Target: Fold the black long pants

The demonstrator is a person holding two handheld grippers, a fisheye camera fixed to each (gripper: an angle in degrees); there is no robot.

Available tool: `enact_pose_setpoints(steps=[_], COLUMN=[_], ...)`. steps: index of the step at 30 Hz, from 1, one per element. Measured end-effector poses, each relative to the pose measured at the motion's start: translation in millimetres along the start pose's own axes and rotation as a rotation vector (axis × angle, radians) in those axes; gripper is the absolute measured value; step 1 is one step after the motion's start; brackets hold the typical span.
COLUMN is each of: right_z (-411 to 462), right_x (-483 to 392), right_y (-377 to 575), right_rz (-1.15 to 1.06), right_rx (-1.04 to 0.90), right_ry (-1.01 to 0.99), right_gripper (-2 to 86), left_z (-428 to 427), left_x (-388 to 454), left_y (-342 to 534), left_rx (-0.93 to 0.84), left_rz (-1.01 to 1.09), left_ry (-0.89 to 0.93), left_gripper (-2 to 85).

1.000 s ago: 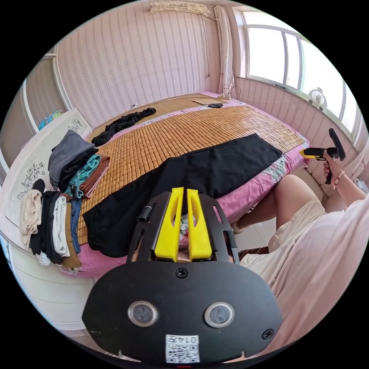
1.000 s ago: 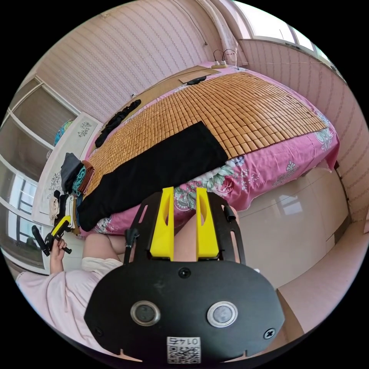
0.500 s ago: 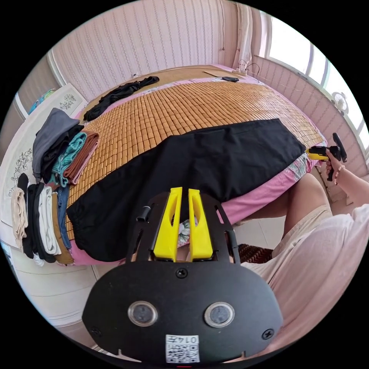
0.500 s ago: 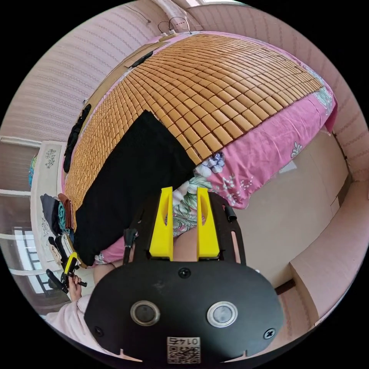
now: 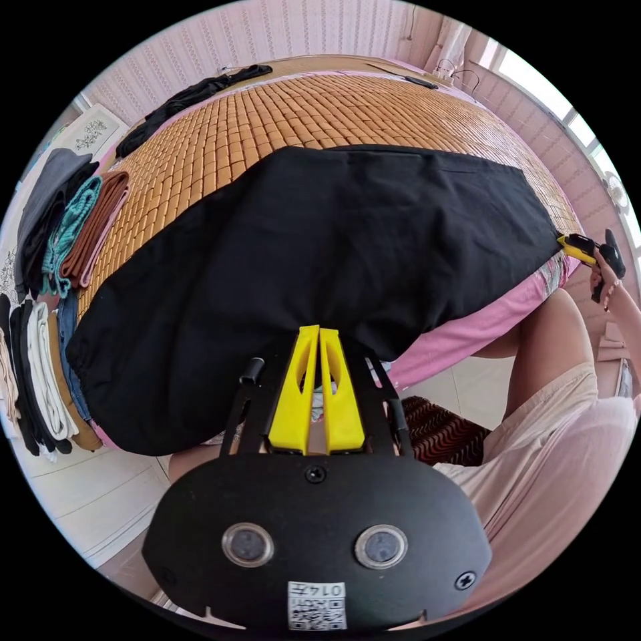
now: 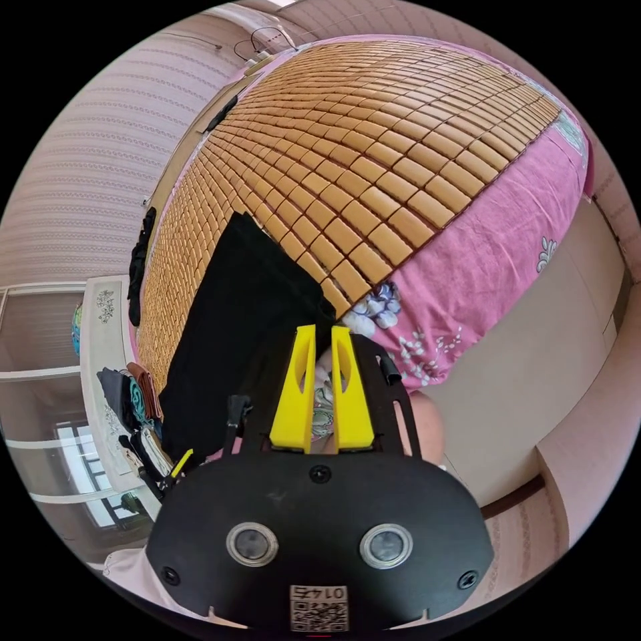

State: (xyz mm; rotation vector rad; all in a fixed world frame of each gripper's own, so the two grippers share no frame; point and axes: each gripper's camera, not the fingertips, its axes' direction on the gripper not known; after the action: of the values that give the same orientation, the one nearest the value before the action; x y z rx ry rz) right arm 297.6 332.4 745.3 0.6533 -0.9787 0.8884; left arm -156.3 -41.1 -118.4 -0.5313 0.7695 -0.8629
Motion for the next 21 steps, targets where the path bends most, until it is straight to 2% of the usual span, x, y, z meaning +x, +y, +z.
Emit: enact_pose_setpoints(steps=[6, 12, 16, 19, 21], right_z=[-34.4, -76.5, -89.1, -93.6, -87.0], right_x=[-40.3, -72.4, -105.7, -161.5, -205.1], right_y=[10.7, 11.2, 16.9, 33.3, 42.6], right_rz=[-0.095, -0.056, 0.0, -0.115, -0.231], right_rx=[0.08, 0.169, 0.142, 0.186, 0.179], right_ry=[-0.052, 0.053, 0.212, 0.349, 0.37], right_gripper=[1.6, 2.3, 4.8, 5.3, 5.5], left_z=[-16.6, -19.7, -29.0, -45.4, -54.4], left_x=[5.2, 27.5, 19.7, -12.8, -44.9], left_y=[-5.3, -17.5, -8.1, 10.1, 25.1], left_rx=[0.074, 0.086, 0.119, 0.157, 0.177], left_rz=[0.035, 0.134, 0.133, 0.063, -0.023], left_ry=[0.043, 0.156, 0.16, 0.09, 0.054], left_gripper=[-1.0, -0.9, -0.3, 1.2, 2.7])
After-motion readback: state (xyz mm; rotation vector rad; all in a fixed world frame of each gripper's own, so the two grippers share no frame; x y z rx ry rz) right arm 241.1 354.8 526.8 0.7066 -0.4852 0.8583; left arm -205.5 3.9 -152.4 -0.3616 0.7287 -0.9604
